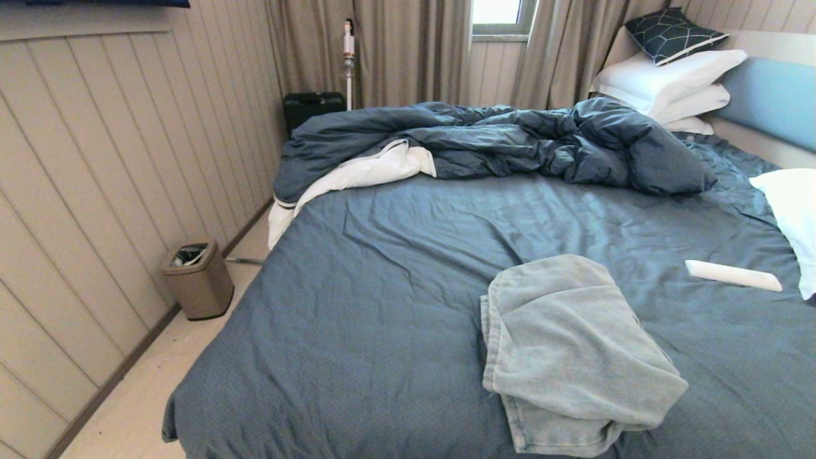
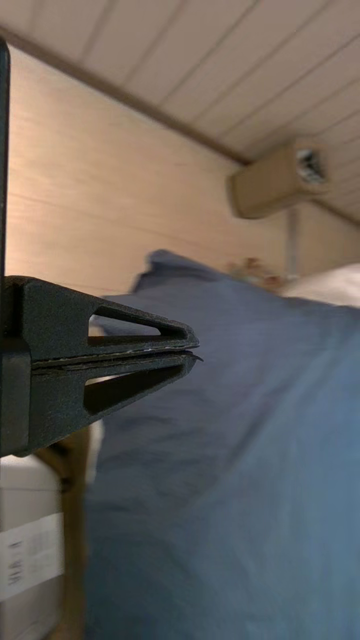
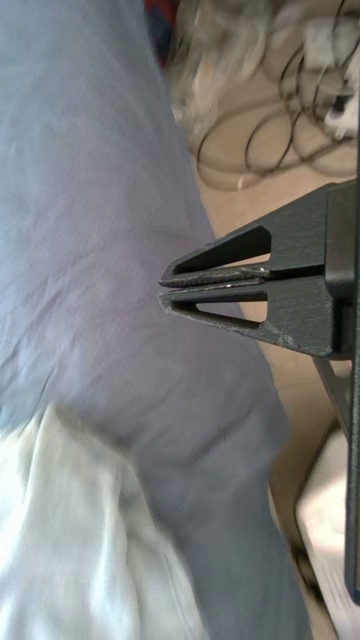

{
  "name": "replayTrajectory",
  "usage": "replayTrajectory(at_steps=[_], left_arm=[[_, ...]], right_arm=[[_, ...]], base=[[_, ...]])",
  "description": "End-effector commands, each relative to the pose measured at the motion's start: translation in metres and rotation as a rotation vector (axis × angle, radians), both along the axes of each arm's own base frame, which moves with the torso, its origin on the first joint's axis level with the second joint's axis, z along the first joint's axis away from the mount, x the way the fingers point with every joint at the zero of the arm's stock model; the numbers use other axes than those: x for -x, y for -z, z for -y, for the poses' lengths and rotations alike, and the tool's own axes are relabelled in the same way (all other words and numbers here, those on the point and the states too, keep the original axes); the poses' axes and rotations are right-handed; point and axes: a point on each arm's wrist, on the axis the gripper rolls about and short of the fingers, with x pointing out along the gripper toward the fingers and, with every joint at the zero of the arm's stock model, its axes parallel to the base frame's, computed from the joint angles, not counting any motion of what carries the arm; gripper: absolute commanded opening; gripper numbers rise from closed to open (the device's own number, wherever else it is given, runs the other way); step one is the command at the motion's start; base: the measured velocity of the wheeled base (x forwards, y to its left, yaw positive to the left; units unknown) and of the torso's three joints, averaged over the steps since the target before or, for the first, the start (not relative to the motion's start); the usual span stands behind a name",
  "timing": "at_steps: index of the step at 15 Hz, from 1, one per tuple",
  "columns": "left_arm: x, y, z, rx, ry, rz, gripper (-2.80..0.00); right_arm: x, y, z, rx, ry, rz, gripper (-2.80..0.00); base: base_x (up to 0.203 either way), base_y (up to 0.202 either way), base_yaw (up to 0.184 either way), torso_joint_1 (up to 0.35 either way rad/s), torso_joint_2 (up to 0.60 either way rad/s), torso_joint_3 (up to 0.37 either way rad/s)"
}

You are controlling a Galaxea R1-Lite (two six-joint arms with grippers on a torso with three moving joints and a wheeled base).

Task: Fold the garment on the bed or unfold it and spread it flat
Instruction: Unford the blue shorts

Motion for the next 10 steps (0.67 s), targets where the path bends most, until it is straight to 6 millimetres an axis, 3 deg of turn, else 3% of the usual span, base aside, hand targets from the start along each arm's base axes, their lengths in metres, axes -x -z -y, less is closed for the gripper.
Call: replayTrajectory(at_steps=[1, 3, 7, 10], left_arm=[[0.003, 0.003, 0.0, 0.001, 0.002, 0.045, -2.8], [0.003, 0.003, 0.0, -0.003, 0.003, 0.045, -2.8], [0.003, 0.003, 0.0, 0.014, 0.002, 0.046, -2.8], [0.003, 0.003, 0.0, 0.017, -0.007, 0.054, -2.8]], right_arm=[[0.01, -0.025, -0.001, -0.064, -0.094, 0.068, -2.8], [0.022, -0.031, -0.005, -0.152, -0.288, 0.014, -2.8], [0.036, -0.015, -0.01, 0.048, -0.243, -0.052, -2.8], [0.019, 0.04, -0.01, 0.089, -0.261, -0.049, -2.8]], base=[[0.0, 0.0, 0.0, 0.0, 0.0, 0.0], [0.0, 0.0, 0.0, 0.0, 0.0, 0.0], [0.0, 0.0, 0.0, 0.0, 0.0, 0.0], [0.0, 0.0, 0.0, 0.0, 0.0, 0.0]])
